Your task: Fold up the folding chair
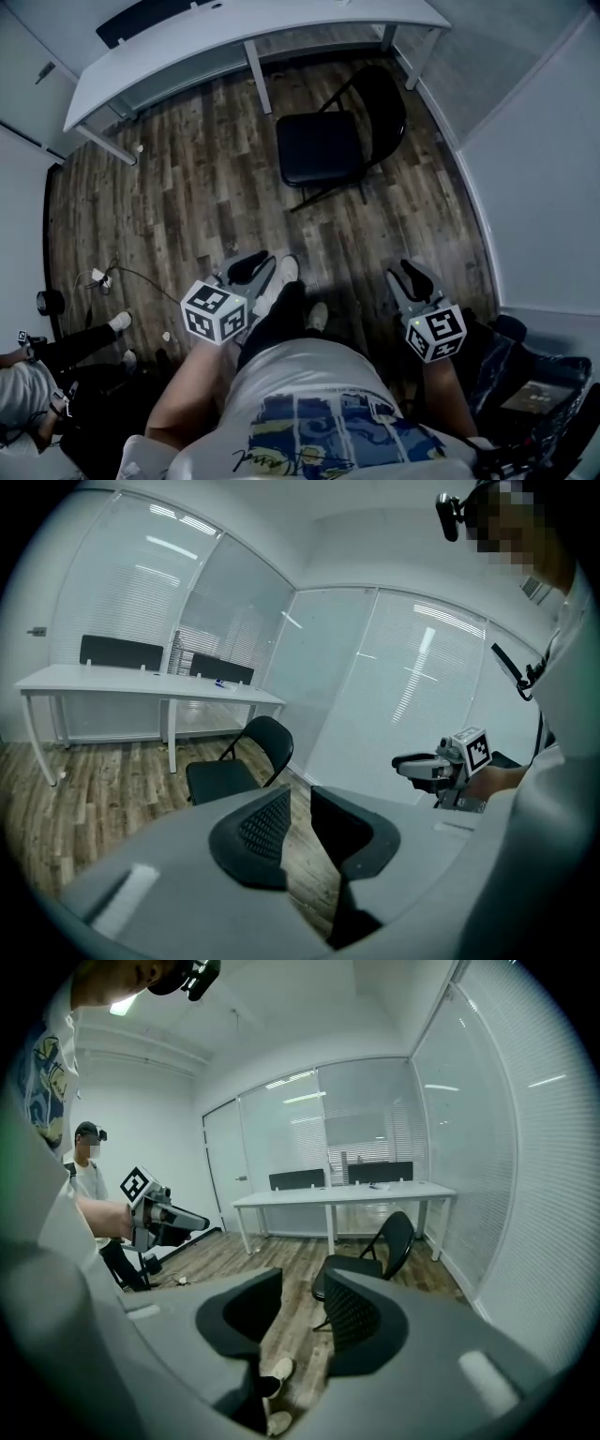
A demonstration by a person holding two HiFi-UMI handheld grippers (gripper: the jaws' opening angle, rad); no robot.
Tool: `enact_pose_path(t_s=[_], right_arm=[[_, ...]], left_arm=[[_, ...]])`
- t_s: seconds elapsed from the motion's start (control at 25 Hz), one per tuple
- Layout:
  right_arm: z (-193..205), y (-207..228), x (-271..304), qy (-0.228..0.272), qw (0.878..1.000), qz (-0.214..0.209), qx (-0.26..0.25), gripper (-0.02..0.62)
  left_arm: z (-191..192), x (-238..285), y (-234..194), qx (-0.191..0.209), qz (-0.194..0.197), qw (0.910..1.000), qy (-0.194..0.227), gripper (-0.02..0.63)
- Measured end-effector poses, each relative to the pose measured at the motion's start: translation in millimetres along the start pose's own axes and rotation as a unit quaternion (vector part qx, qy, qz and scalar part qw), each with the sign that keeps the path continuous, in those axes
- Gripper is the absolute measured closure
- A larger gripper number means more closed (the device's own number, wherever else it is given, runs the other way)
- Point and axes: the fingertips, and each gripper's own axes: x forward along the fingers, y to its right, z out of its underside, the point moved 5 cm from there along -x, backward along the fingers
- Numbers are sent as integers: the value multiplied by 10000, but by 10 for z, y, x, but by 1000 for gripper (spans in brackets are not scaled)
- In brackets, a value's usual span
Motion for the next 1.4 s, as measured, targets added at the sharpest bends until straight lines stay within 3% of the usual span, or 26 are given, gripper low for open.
enact_pose_path(t_s=[0.28, 0.68, 0.96, 1.16, 1.4], right_arm=[[-117, 262, 292, -125, 9997, 222, 68, 468], [-657, 604, 1023, -238, 9990, 371, -18, 467], [-883, 703, 1564, -383, 9981, 486, -71, 468], [-1006, 782, 1828, -443, 9972, 594, -91, 468], [-1026, 1036, 1977, -696, 9954, 660, -80, 466]], left_arm=[[-102, 417, -313, -119, 168, 9998, -38, 532], [-533, 1059, -893, -184, 527, 9983, -190, 521], [-617, 1314, -1405, -328, 688, 9967, -293, 508], [-620, 1495, -1698, -653, 900, 9932, -339, 505], [-551, 1733, -1902, -967, 845, 9906, -462, 494]])
